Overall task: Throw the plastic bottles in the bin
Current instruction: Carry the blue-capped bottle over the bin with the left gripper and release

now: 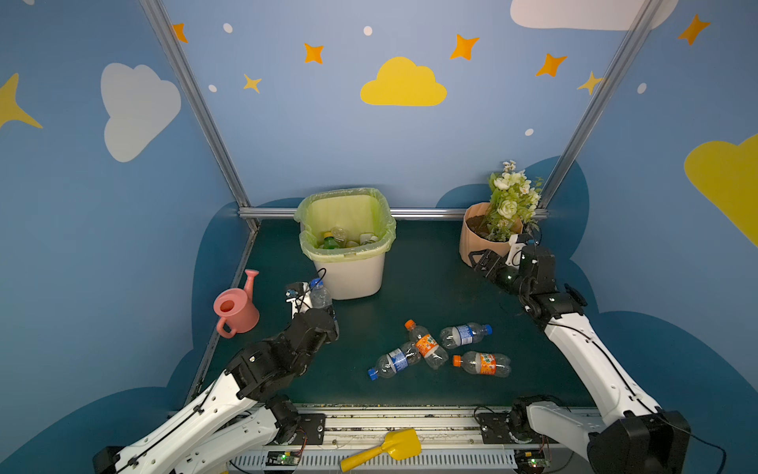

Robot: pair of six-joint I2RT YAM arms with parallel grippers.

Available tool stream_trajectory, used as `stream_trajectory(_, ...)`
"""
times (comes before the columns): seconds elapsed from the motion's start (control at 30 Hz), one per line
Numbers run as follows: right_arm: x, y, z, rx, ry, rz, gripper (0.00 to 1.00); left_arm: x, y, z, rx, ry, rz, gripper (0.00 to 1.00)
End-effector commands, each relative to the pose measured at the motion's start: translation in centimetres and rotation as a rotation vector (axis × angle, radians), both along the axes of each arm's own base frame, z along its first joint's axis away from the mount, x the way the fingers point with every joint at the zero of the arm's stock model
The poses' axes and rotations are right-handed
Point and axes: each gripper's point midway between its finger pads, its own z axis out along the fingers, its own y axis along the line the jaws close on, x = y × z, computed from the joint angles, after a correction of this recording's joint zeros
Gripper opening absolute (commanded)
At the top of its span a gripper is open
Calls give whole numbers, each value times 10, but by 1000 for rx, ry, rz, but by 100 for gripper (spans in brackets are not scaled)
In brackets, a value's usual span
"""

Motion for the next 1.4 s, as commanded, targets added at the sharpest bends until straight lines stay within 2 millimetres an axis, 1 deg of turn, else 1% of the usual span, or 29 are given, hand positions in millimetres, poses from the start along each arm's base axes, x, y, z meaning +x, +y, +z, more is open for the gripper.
stream_trajectory(0.0, 2, -1, -2, 6, 3, -6, 96, 6, 23, 42, 107, -138, 71, 41)
stream_trajectory(0.17, 3, 0, -2, 6, 5, -2, 96, 14, 34, 114, 186, -357, 101, 42)
stream_trajectory(0.2, 3, 0, -1, 6, 5, -2, 96, 15, 35, 127, 194, -393, 106, 42)
stream_trajectory(0.33, 2, -1, 0, 4, 1, -7, 96, 17, 33, 190, 267, -556, 97, 44)
stream_trajectory(0.47, 1, -2, 1, 3, 2, -9, 96, 21, 20, 247, 306, -711, 51, 44)
stream_trajectory(0.53, 0, -3, 2, 2, 0, -13, 96, 24, 12, 271, 316, -777, 27, 45)
stream_trajectory(0.63, -2, -6, 4, -3, -6, -20, 96, 33, -2, 302, 324, -863, -18, 47)
stream_trajectory(0.67, -3, -6, 5, -5, -8, -22, 96, 39, -6, 309, 325, -877, -30, 47)
stream_trajectory(0.73, -5, -9, 7, -10, -13, -29, 96, 56, -15, 317, 318, -887, -54, 48)
stream_trajectory(0.77, -6, -9, 8, -11, -15, -32, 96, 65, -18, 317, 302, -877, -57, 48)
stream_trajectory(0.8, -7, -11, 9, -14, -17, -35, 96, 78, -20, 312, 282, -852, -56, 49)
stream_trajectory(0.87, -9, -13, 9, -16, -19, -44, 96, 106, -23, 292, 247, -776, -61, 51)
stream_trajectory(0.93, -10, -14, 9, -15, -22, -48, 96, 135, -30, 257, 199, -665, -92, 56)
stream_trajectory(0.97, -11, -15, 9, -15, -23, -51, 96, 146, -32, 239, 189, -610, -102, 61)
stream_trajectory(1.0, -12, -16, 9, -15, -24, -53, 96, 155, -36, 221, 182, -560, -117, 69)
stream_trajectory(1.03, -12, -17, 10, -16, -24, -55, 96, 163, -38, 206, 188, -519, -121, 76)
stream_trajectory(1.07, -13, -18, 11, -19, -26, -57, 96, 168, -39, 199, 198, -498, -120, 80)
stream_trajectory(1.1, -14, -20, 12, -22, -27, -59, 96, 170, -38, 197, 218, -487, -116, 86)
stream_trajectory(1.13, -14, -21, 15, -28, -31, -61, 96, 169, -34, 205, 230, -498, -101, 90)
stream_trajectory(1.17, -15, -23, 16, -33, -33, -62, 96, 166, -31, 218, 236, -525, -92, 93)
stream_trajectory(1.23, -17, -27, 18, -43, -35, -74, 96, 150, -22, 256, 237, -624, -73, 99)
stream_trajectory(1.3, -19, -30, 18, -41, -37, -83, 96, 132, -14, 287, 230, -711, -57, 100)
stream_trajectory(1.33, -19, -31, 17, -38, -35, -88, 96, 122, -10, 299, 229, -747, -59, 100)
stream_trajectory(1.37, -19, -32, 15, -34, -33, -90, 96, 114, -8, 306, 227, -768, -61, 100)
